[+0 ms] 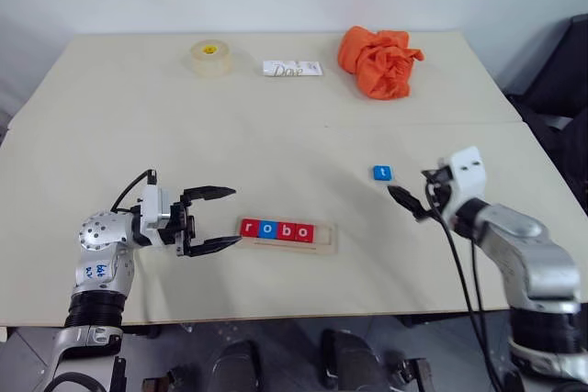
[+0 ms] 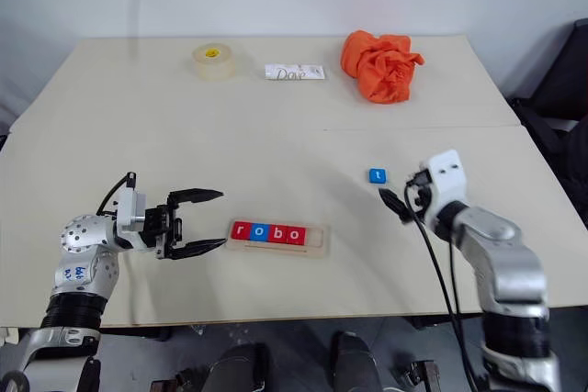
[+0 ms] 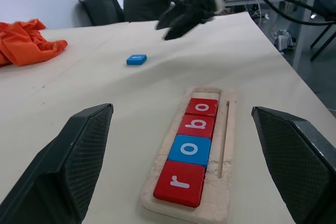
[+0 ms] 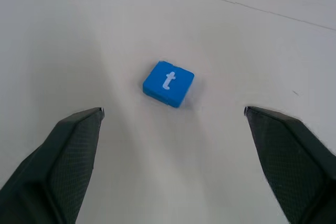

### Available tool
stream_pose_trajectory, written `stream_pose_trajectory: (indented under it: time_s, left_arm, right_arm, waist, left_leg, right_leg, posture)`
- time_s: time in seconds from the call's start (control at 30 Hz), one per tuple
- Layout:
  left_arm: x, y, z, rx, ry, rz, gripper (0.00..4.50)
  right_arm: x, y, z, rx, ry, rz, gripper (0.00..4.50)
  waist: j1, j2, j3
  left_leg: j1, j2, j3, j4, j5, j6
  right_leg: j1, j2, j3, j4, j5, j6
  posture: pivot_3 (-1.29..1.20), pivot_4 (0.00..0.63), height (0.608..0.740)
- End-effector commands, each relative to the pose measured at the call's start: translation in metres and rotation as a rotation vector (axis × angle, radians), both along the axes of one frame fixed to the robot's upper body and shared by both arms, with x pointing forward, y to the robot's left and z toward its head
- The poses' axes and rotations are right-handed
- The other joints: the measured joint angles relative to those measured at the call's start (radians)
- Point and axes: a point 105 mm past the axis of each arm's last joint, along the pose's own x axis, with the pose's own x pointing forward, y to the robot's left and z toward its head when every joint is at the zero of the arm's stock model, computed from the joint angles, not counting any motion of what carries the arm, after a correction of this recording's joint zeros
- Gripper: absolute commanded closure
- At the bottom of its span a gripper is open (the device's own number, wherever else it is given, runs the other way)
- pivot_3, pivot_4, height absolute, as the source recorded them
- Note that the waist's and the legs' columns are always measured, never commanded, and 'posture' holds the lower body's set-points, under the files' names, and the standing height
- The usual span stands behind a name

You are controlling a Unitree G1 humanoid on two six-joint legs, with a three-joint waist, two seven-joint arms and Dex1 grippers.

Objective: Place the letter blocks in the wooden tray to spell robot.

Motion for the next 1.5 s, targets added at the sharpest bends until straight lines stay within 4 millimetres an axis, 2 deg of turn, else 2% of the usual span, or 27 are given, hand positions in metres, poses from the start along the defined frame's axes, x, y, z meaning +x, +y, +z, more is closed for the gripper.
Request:
stream_pose_trajectory:
  time_s: [0.03,0.23,0.4,0.5,0.6,0.67,0.83,0.93,1.03,1.13,1.23,1.37,1.5]
  left_arm:
    - [-0.006,0.002,0.005,0.007,-0.029,-0.001,0.0]
    - [-0.012,0.006,0.004,0.009,-0.027,0.025,0.0]
    - [-0.015,0.006,0.003,0.006,-0.027,0.039,0.0]
    - [-0.015,0.006,0.003,0.005,-0.027,0.042,0.0]
    - [-0.016,0.006,0.003,0.005,-0.026,0.041,0.0]
    - [-0.016,0.005,0.002,0.005,-0.026,0.035,0.0]
    - [-0.014,0.003,0.003,0.005,-0.026,0.017,0.0]
    - [-0.013,0.003,0.003,0.009,-0.022,0.002,0.0]
    - [-0.016,0.006,0.003,0.021,-0.012,-0.019,0.0]
    - [-0.017,0.01,0.002,0.038,-0.003,-0.034,0.0]
    - [-0.016,0.014,0.002,0.049,-0.004,-0.037,0.0]
    - [-0.014,0.023,0.004,0.057,0.0,-0.018,0.0]
    - [-0.017,0.032,0.001,0.076,0.02,0.0,0.0]
  right_arm:
    - [0.017,0.008,-0.001,-0.005,-0.035,-0.032,0.02]
    - [0.034,0.019,-0.009,-0.002,-0.024,-0.052,0.02]
    - [0.037,0.018,-0.025,-0.008,0.026,-0.122,0.02]
    - [0.034,0.016,-0.028,0.002,0.034,-0.159,0.02]
    - [0.031,0.017,-0.03,0.009,0.036,-0.186,0.58]
    - [0.029,0.017,-0.033,0.012,0.041,-0.207,1.17]
    - [0.025,0.02,-0.033,0.034,0.039,-0.244,2.97]
    - [0.024,0.02,-0.028,0.045,0.016,-0.257,3.02]
    - [0.022,0.019,-0.01,0.072,-0.038,-0.27,3.02]
    - [0.01,0.017,0.005,0.07,-0.068,-0.269,3.02]
    - [-0.006,0.018,0.008,0.052,-0.055,-0.268,3.02]
    - [-0.045,0.025,0.0,0.031,0.017,-0.246,3.02]
    - [-0.069,0.024,-0.012,0.016,0.086,-0.254,3.02]
  waist:
    - [0.003,0.0,0.0]
    - [0.009,0.0,0.0]
    - [0.006,0.0,0.0]
    - [0.006,0.0,0.0]
    - [0.006,0.0,0.0]
    - [0.009,0.0,0.0]
    - [0.009,0.0,0.0]
    - [0.009,0.0,0.0]
    - [0.008,0.0,0.0]
    - [0.008,0.001,0.0]
    - [0.007,0.001,0.0]
    - [0.009,0.0,0.0]
    - [0.008,0.0,0.0]
  left_leg:
    - [0.0,0.0,-0.001,-0.001,0.0,0.0]
    - [-0.001,0.0,0.0,-0.001,0.0,0.0]
    - [-0.001,0.0,0.0,-0.001,0.0,0.0]
    - [0.0,0.0,0.0,-0.001,0.0,0.0]
    - [0.0,0.0,0.0,-0.001,0.0,0.0]
    - [0.0,0.0,-0.001,0.0,0.0,0.0]
    - [0.0,0.0,-0.001,-0.001,0.0,0.0]
    - [0.0,0.0,-0.001,-0.001,0.0,0.0]
    - [0.0,0.0,-0.001,-0.001,0.0,0.0]
    - [-0.001,0.0,-0.001,-0.002,0.0,0.0]
    - [-0.001,0.0,-0.001,-0.003,0.0,0.0]
    - [-0.001,0.0,-0.002,-0.003,0.0,0.0]
    - [-0.001,0.0,-0.002,-0.002,-0.001,0.0]
  right_leg:
    - [0.0,0.0,0.0,0.0,0.0,0.0]
    - [0.0,0.0,0.0,-0.001,0.0,-0.001]
    - [0.0,0.0,0.0,-0.001,0.0,-0.001]
    - [0.0,0.0,0.0,0.0,0.0,-0.001]
    - [0.0,0.0,0.0,0.0,0.0,-0.001]
    - [0.0,0.0,0.0,0.001,0.0,-0.001]
    - [0.0,0.0,0.0,0.0,0.0,-0.001]
    - [0.0,0.0,-0.001,0.0,0.0,-0.001]
    - [0.0,0.0,-0.001,0.0,0.0,-0.001]
    - [-0.001,0.0,0.0,0.0,0.0,-0.001]
    - [-0.001,0.0,-0.001,-0.001,-0.001,-0.001]
    - [-0.001,0.0,-0.001,-0.001,-0.001,-0.002]
    - [0.0,0.0,-0.001,-0.002,-0.001,-0.002]
  posture:
    - [0.0,0.15,0.74]
    - [0.0,0.15,0.74]
    - [0.0,0.15,0.74]
    - [0.0,0.15,0.74]
    - [0.0,0.15,0.74]
    - [0.0,0.15,0.74]
    - [0.0,0.15,0.74]
    - [0.0,0.15,0.74]
    - [0.0,0.15,0.74]
    - [0.0,0.15,0.74]
    - [0.0,0.15,0.74]
    - [0.0,0.15,0.74]
    - [0.0,0.15,0.74]
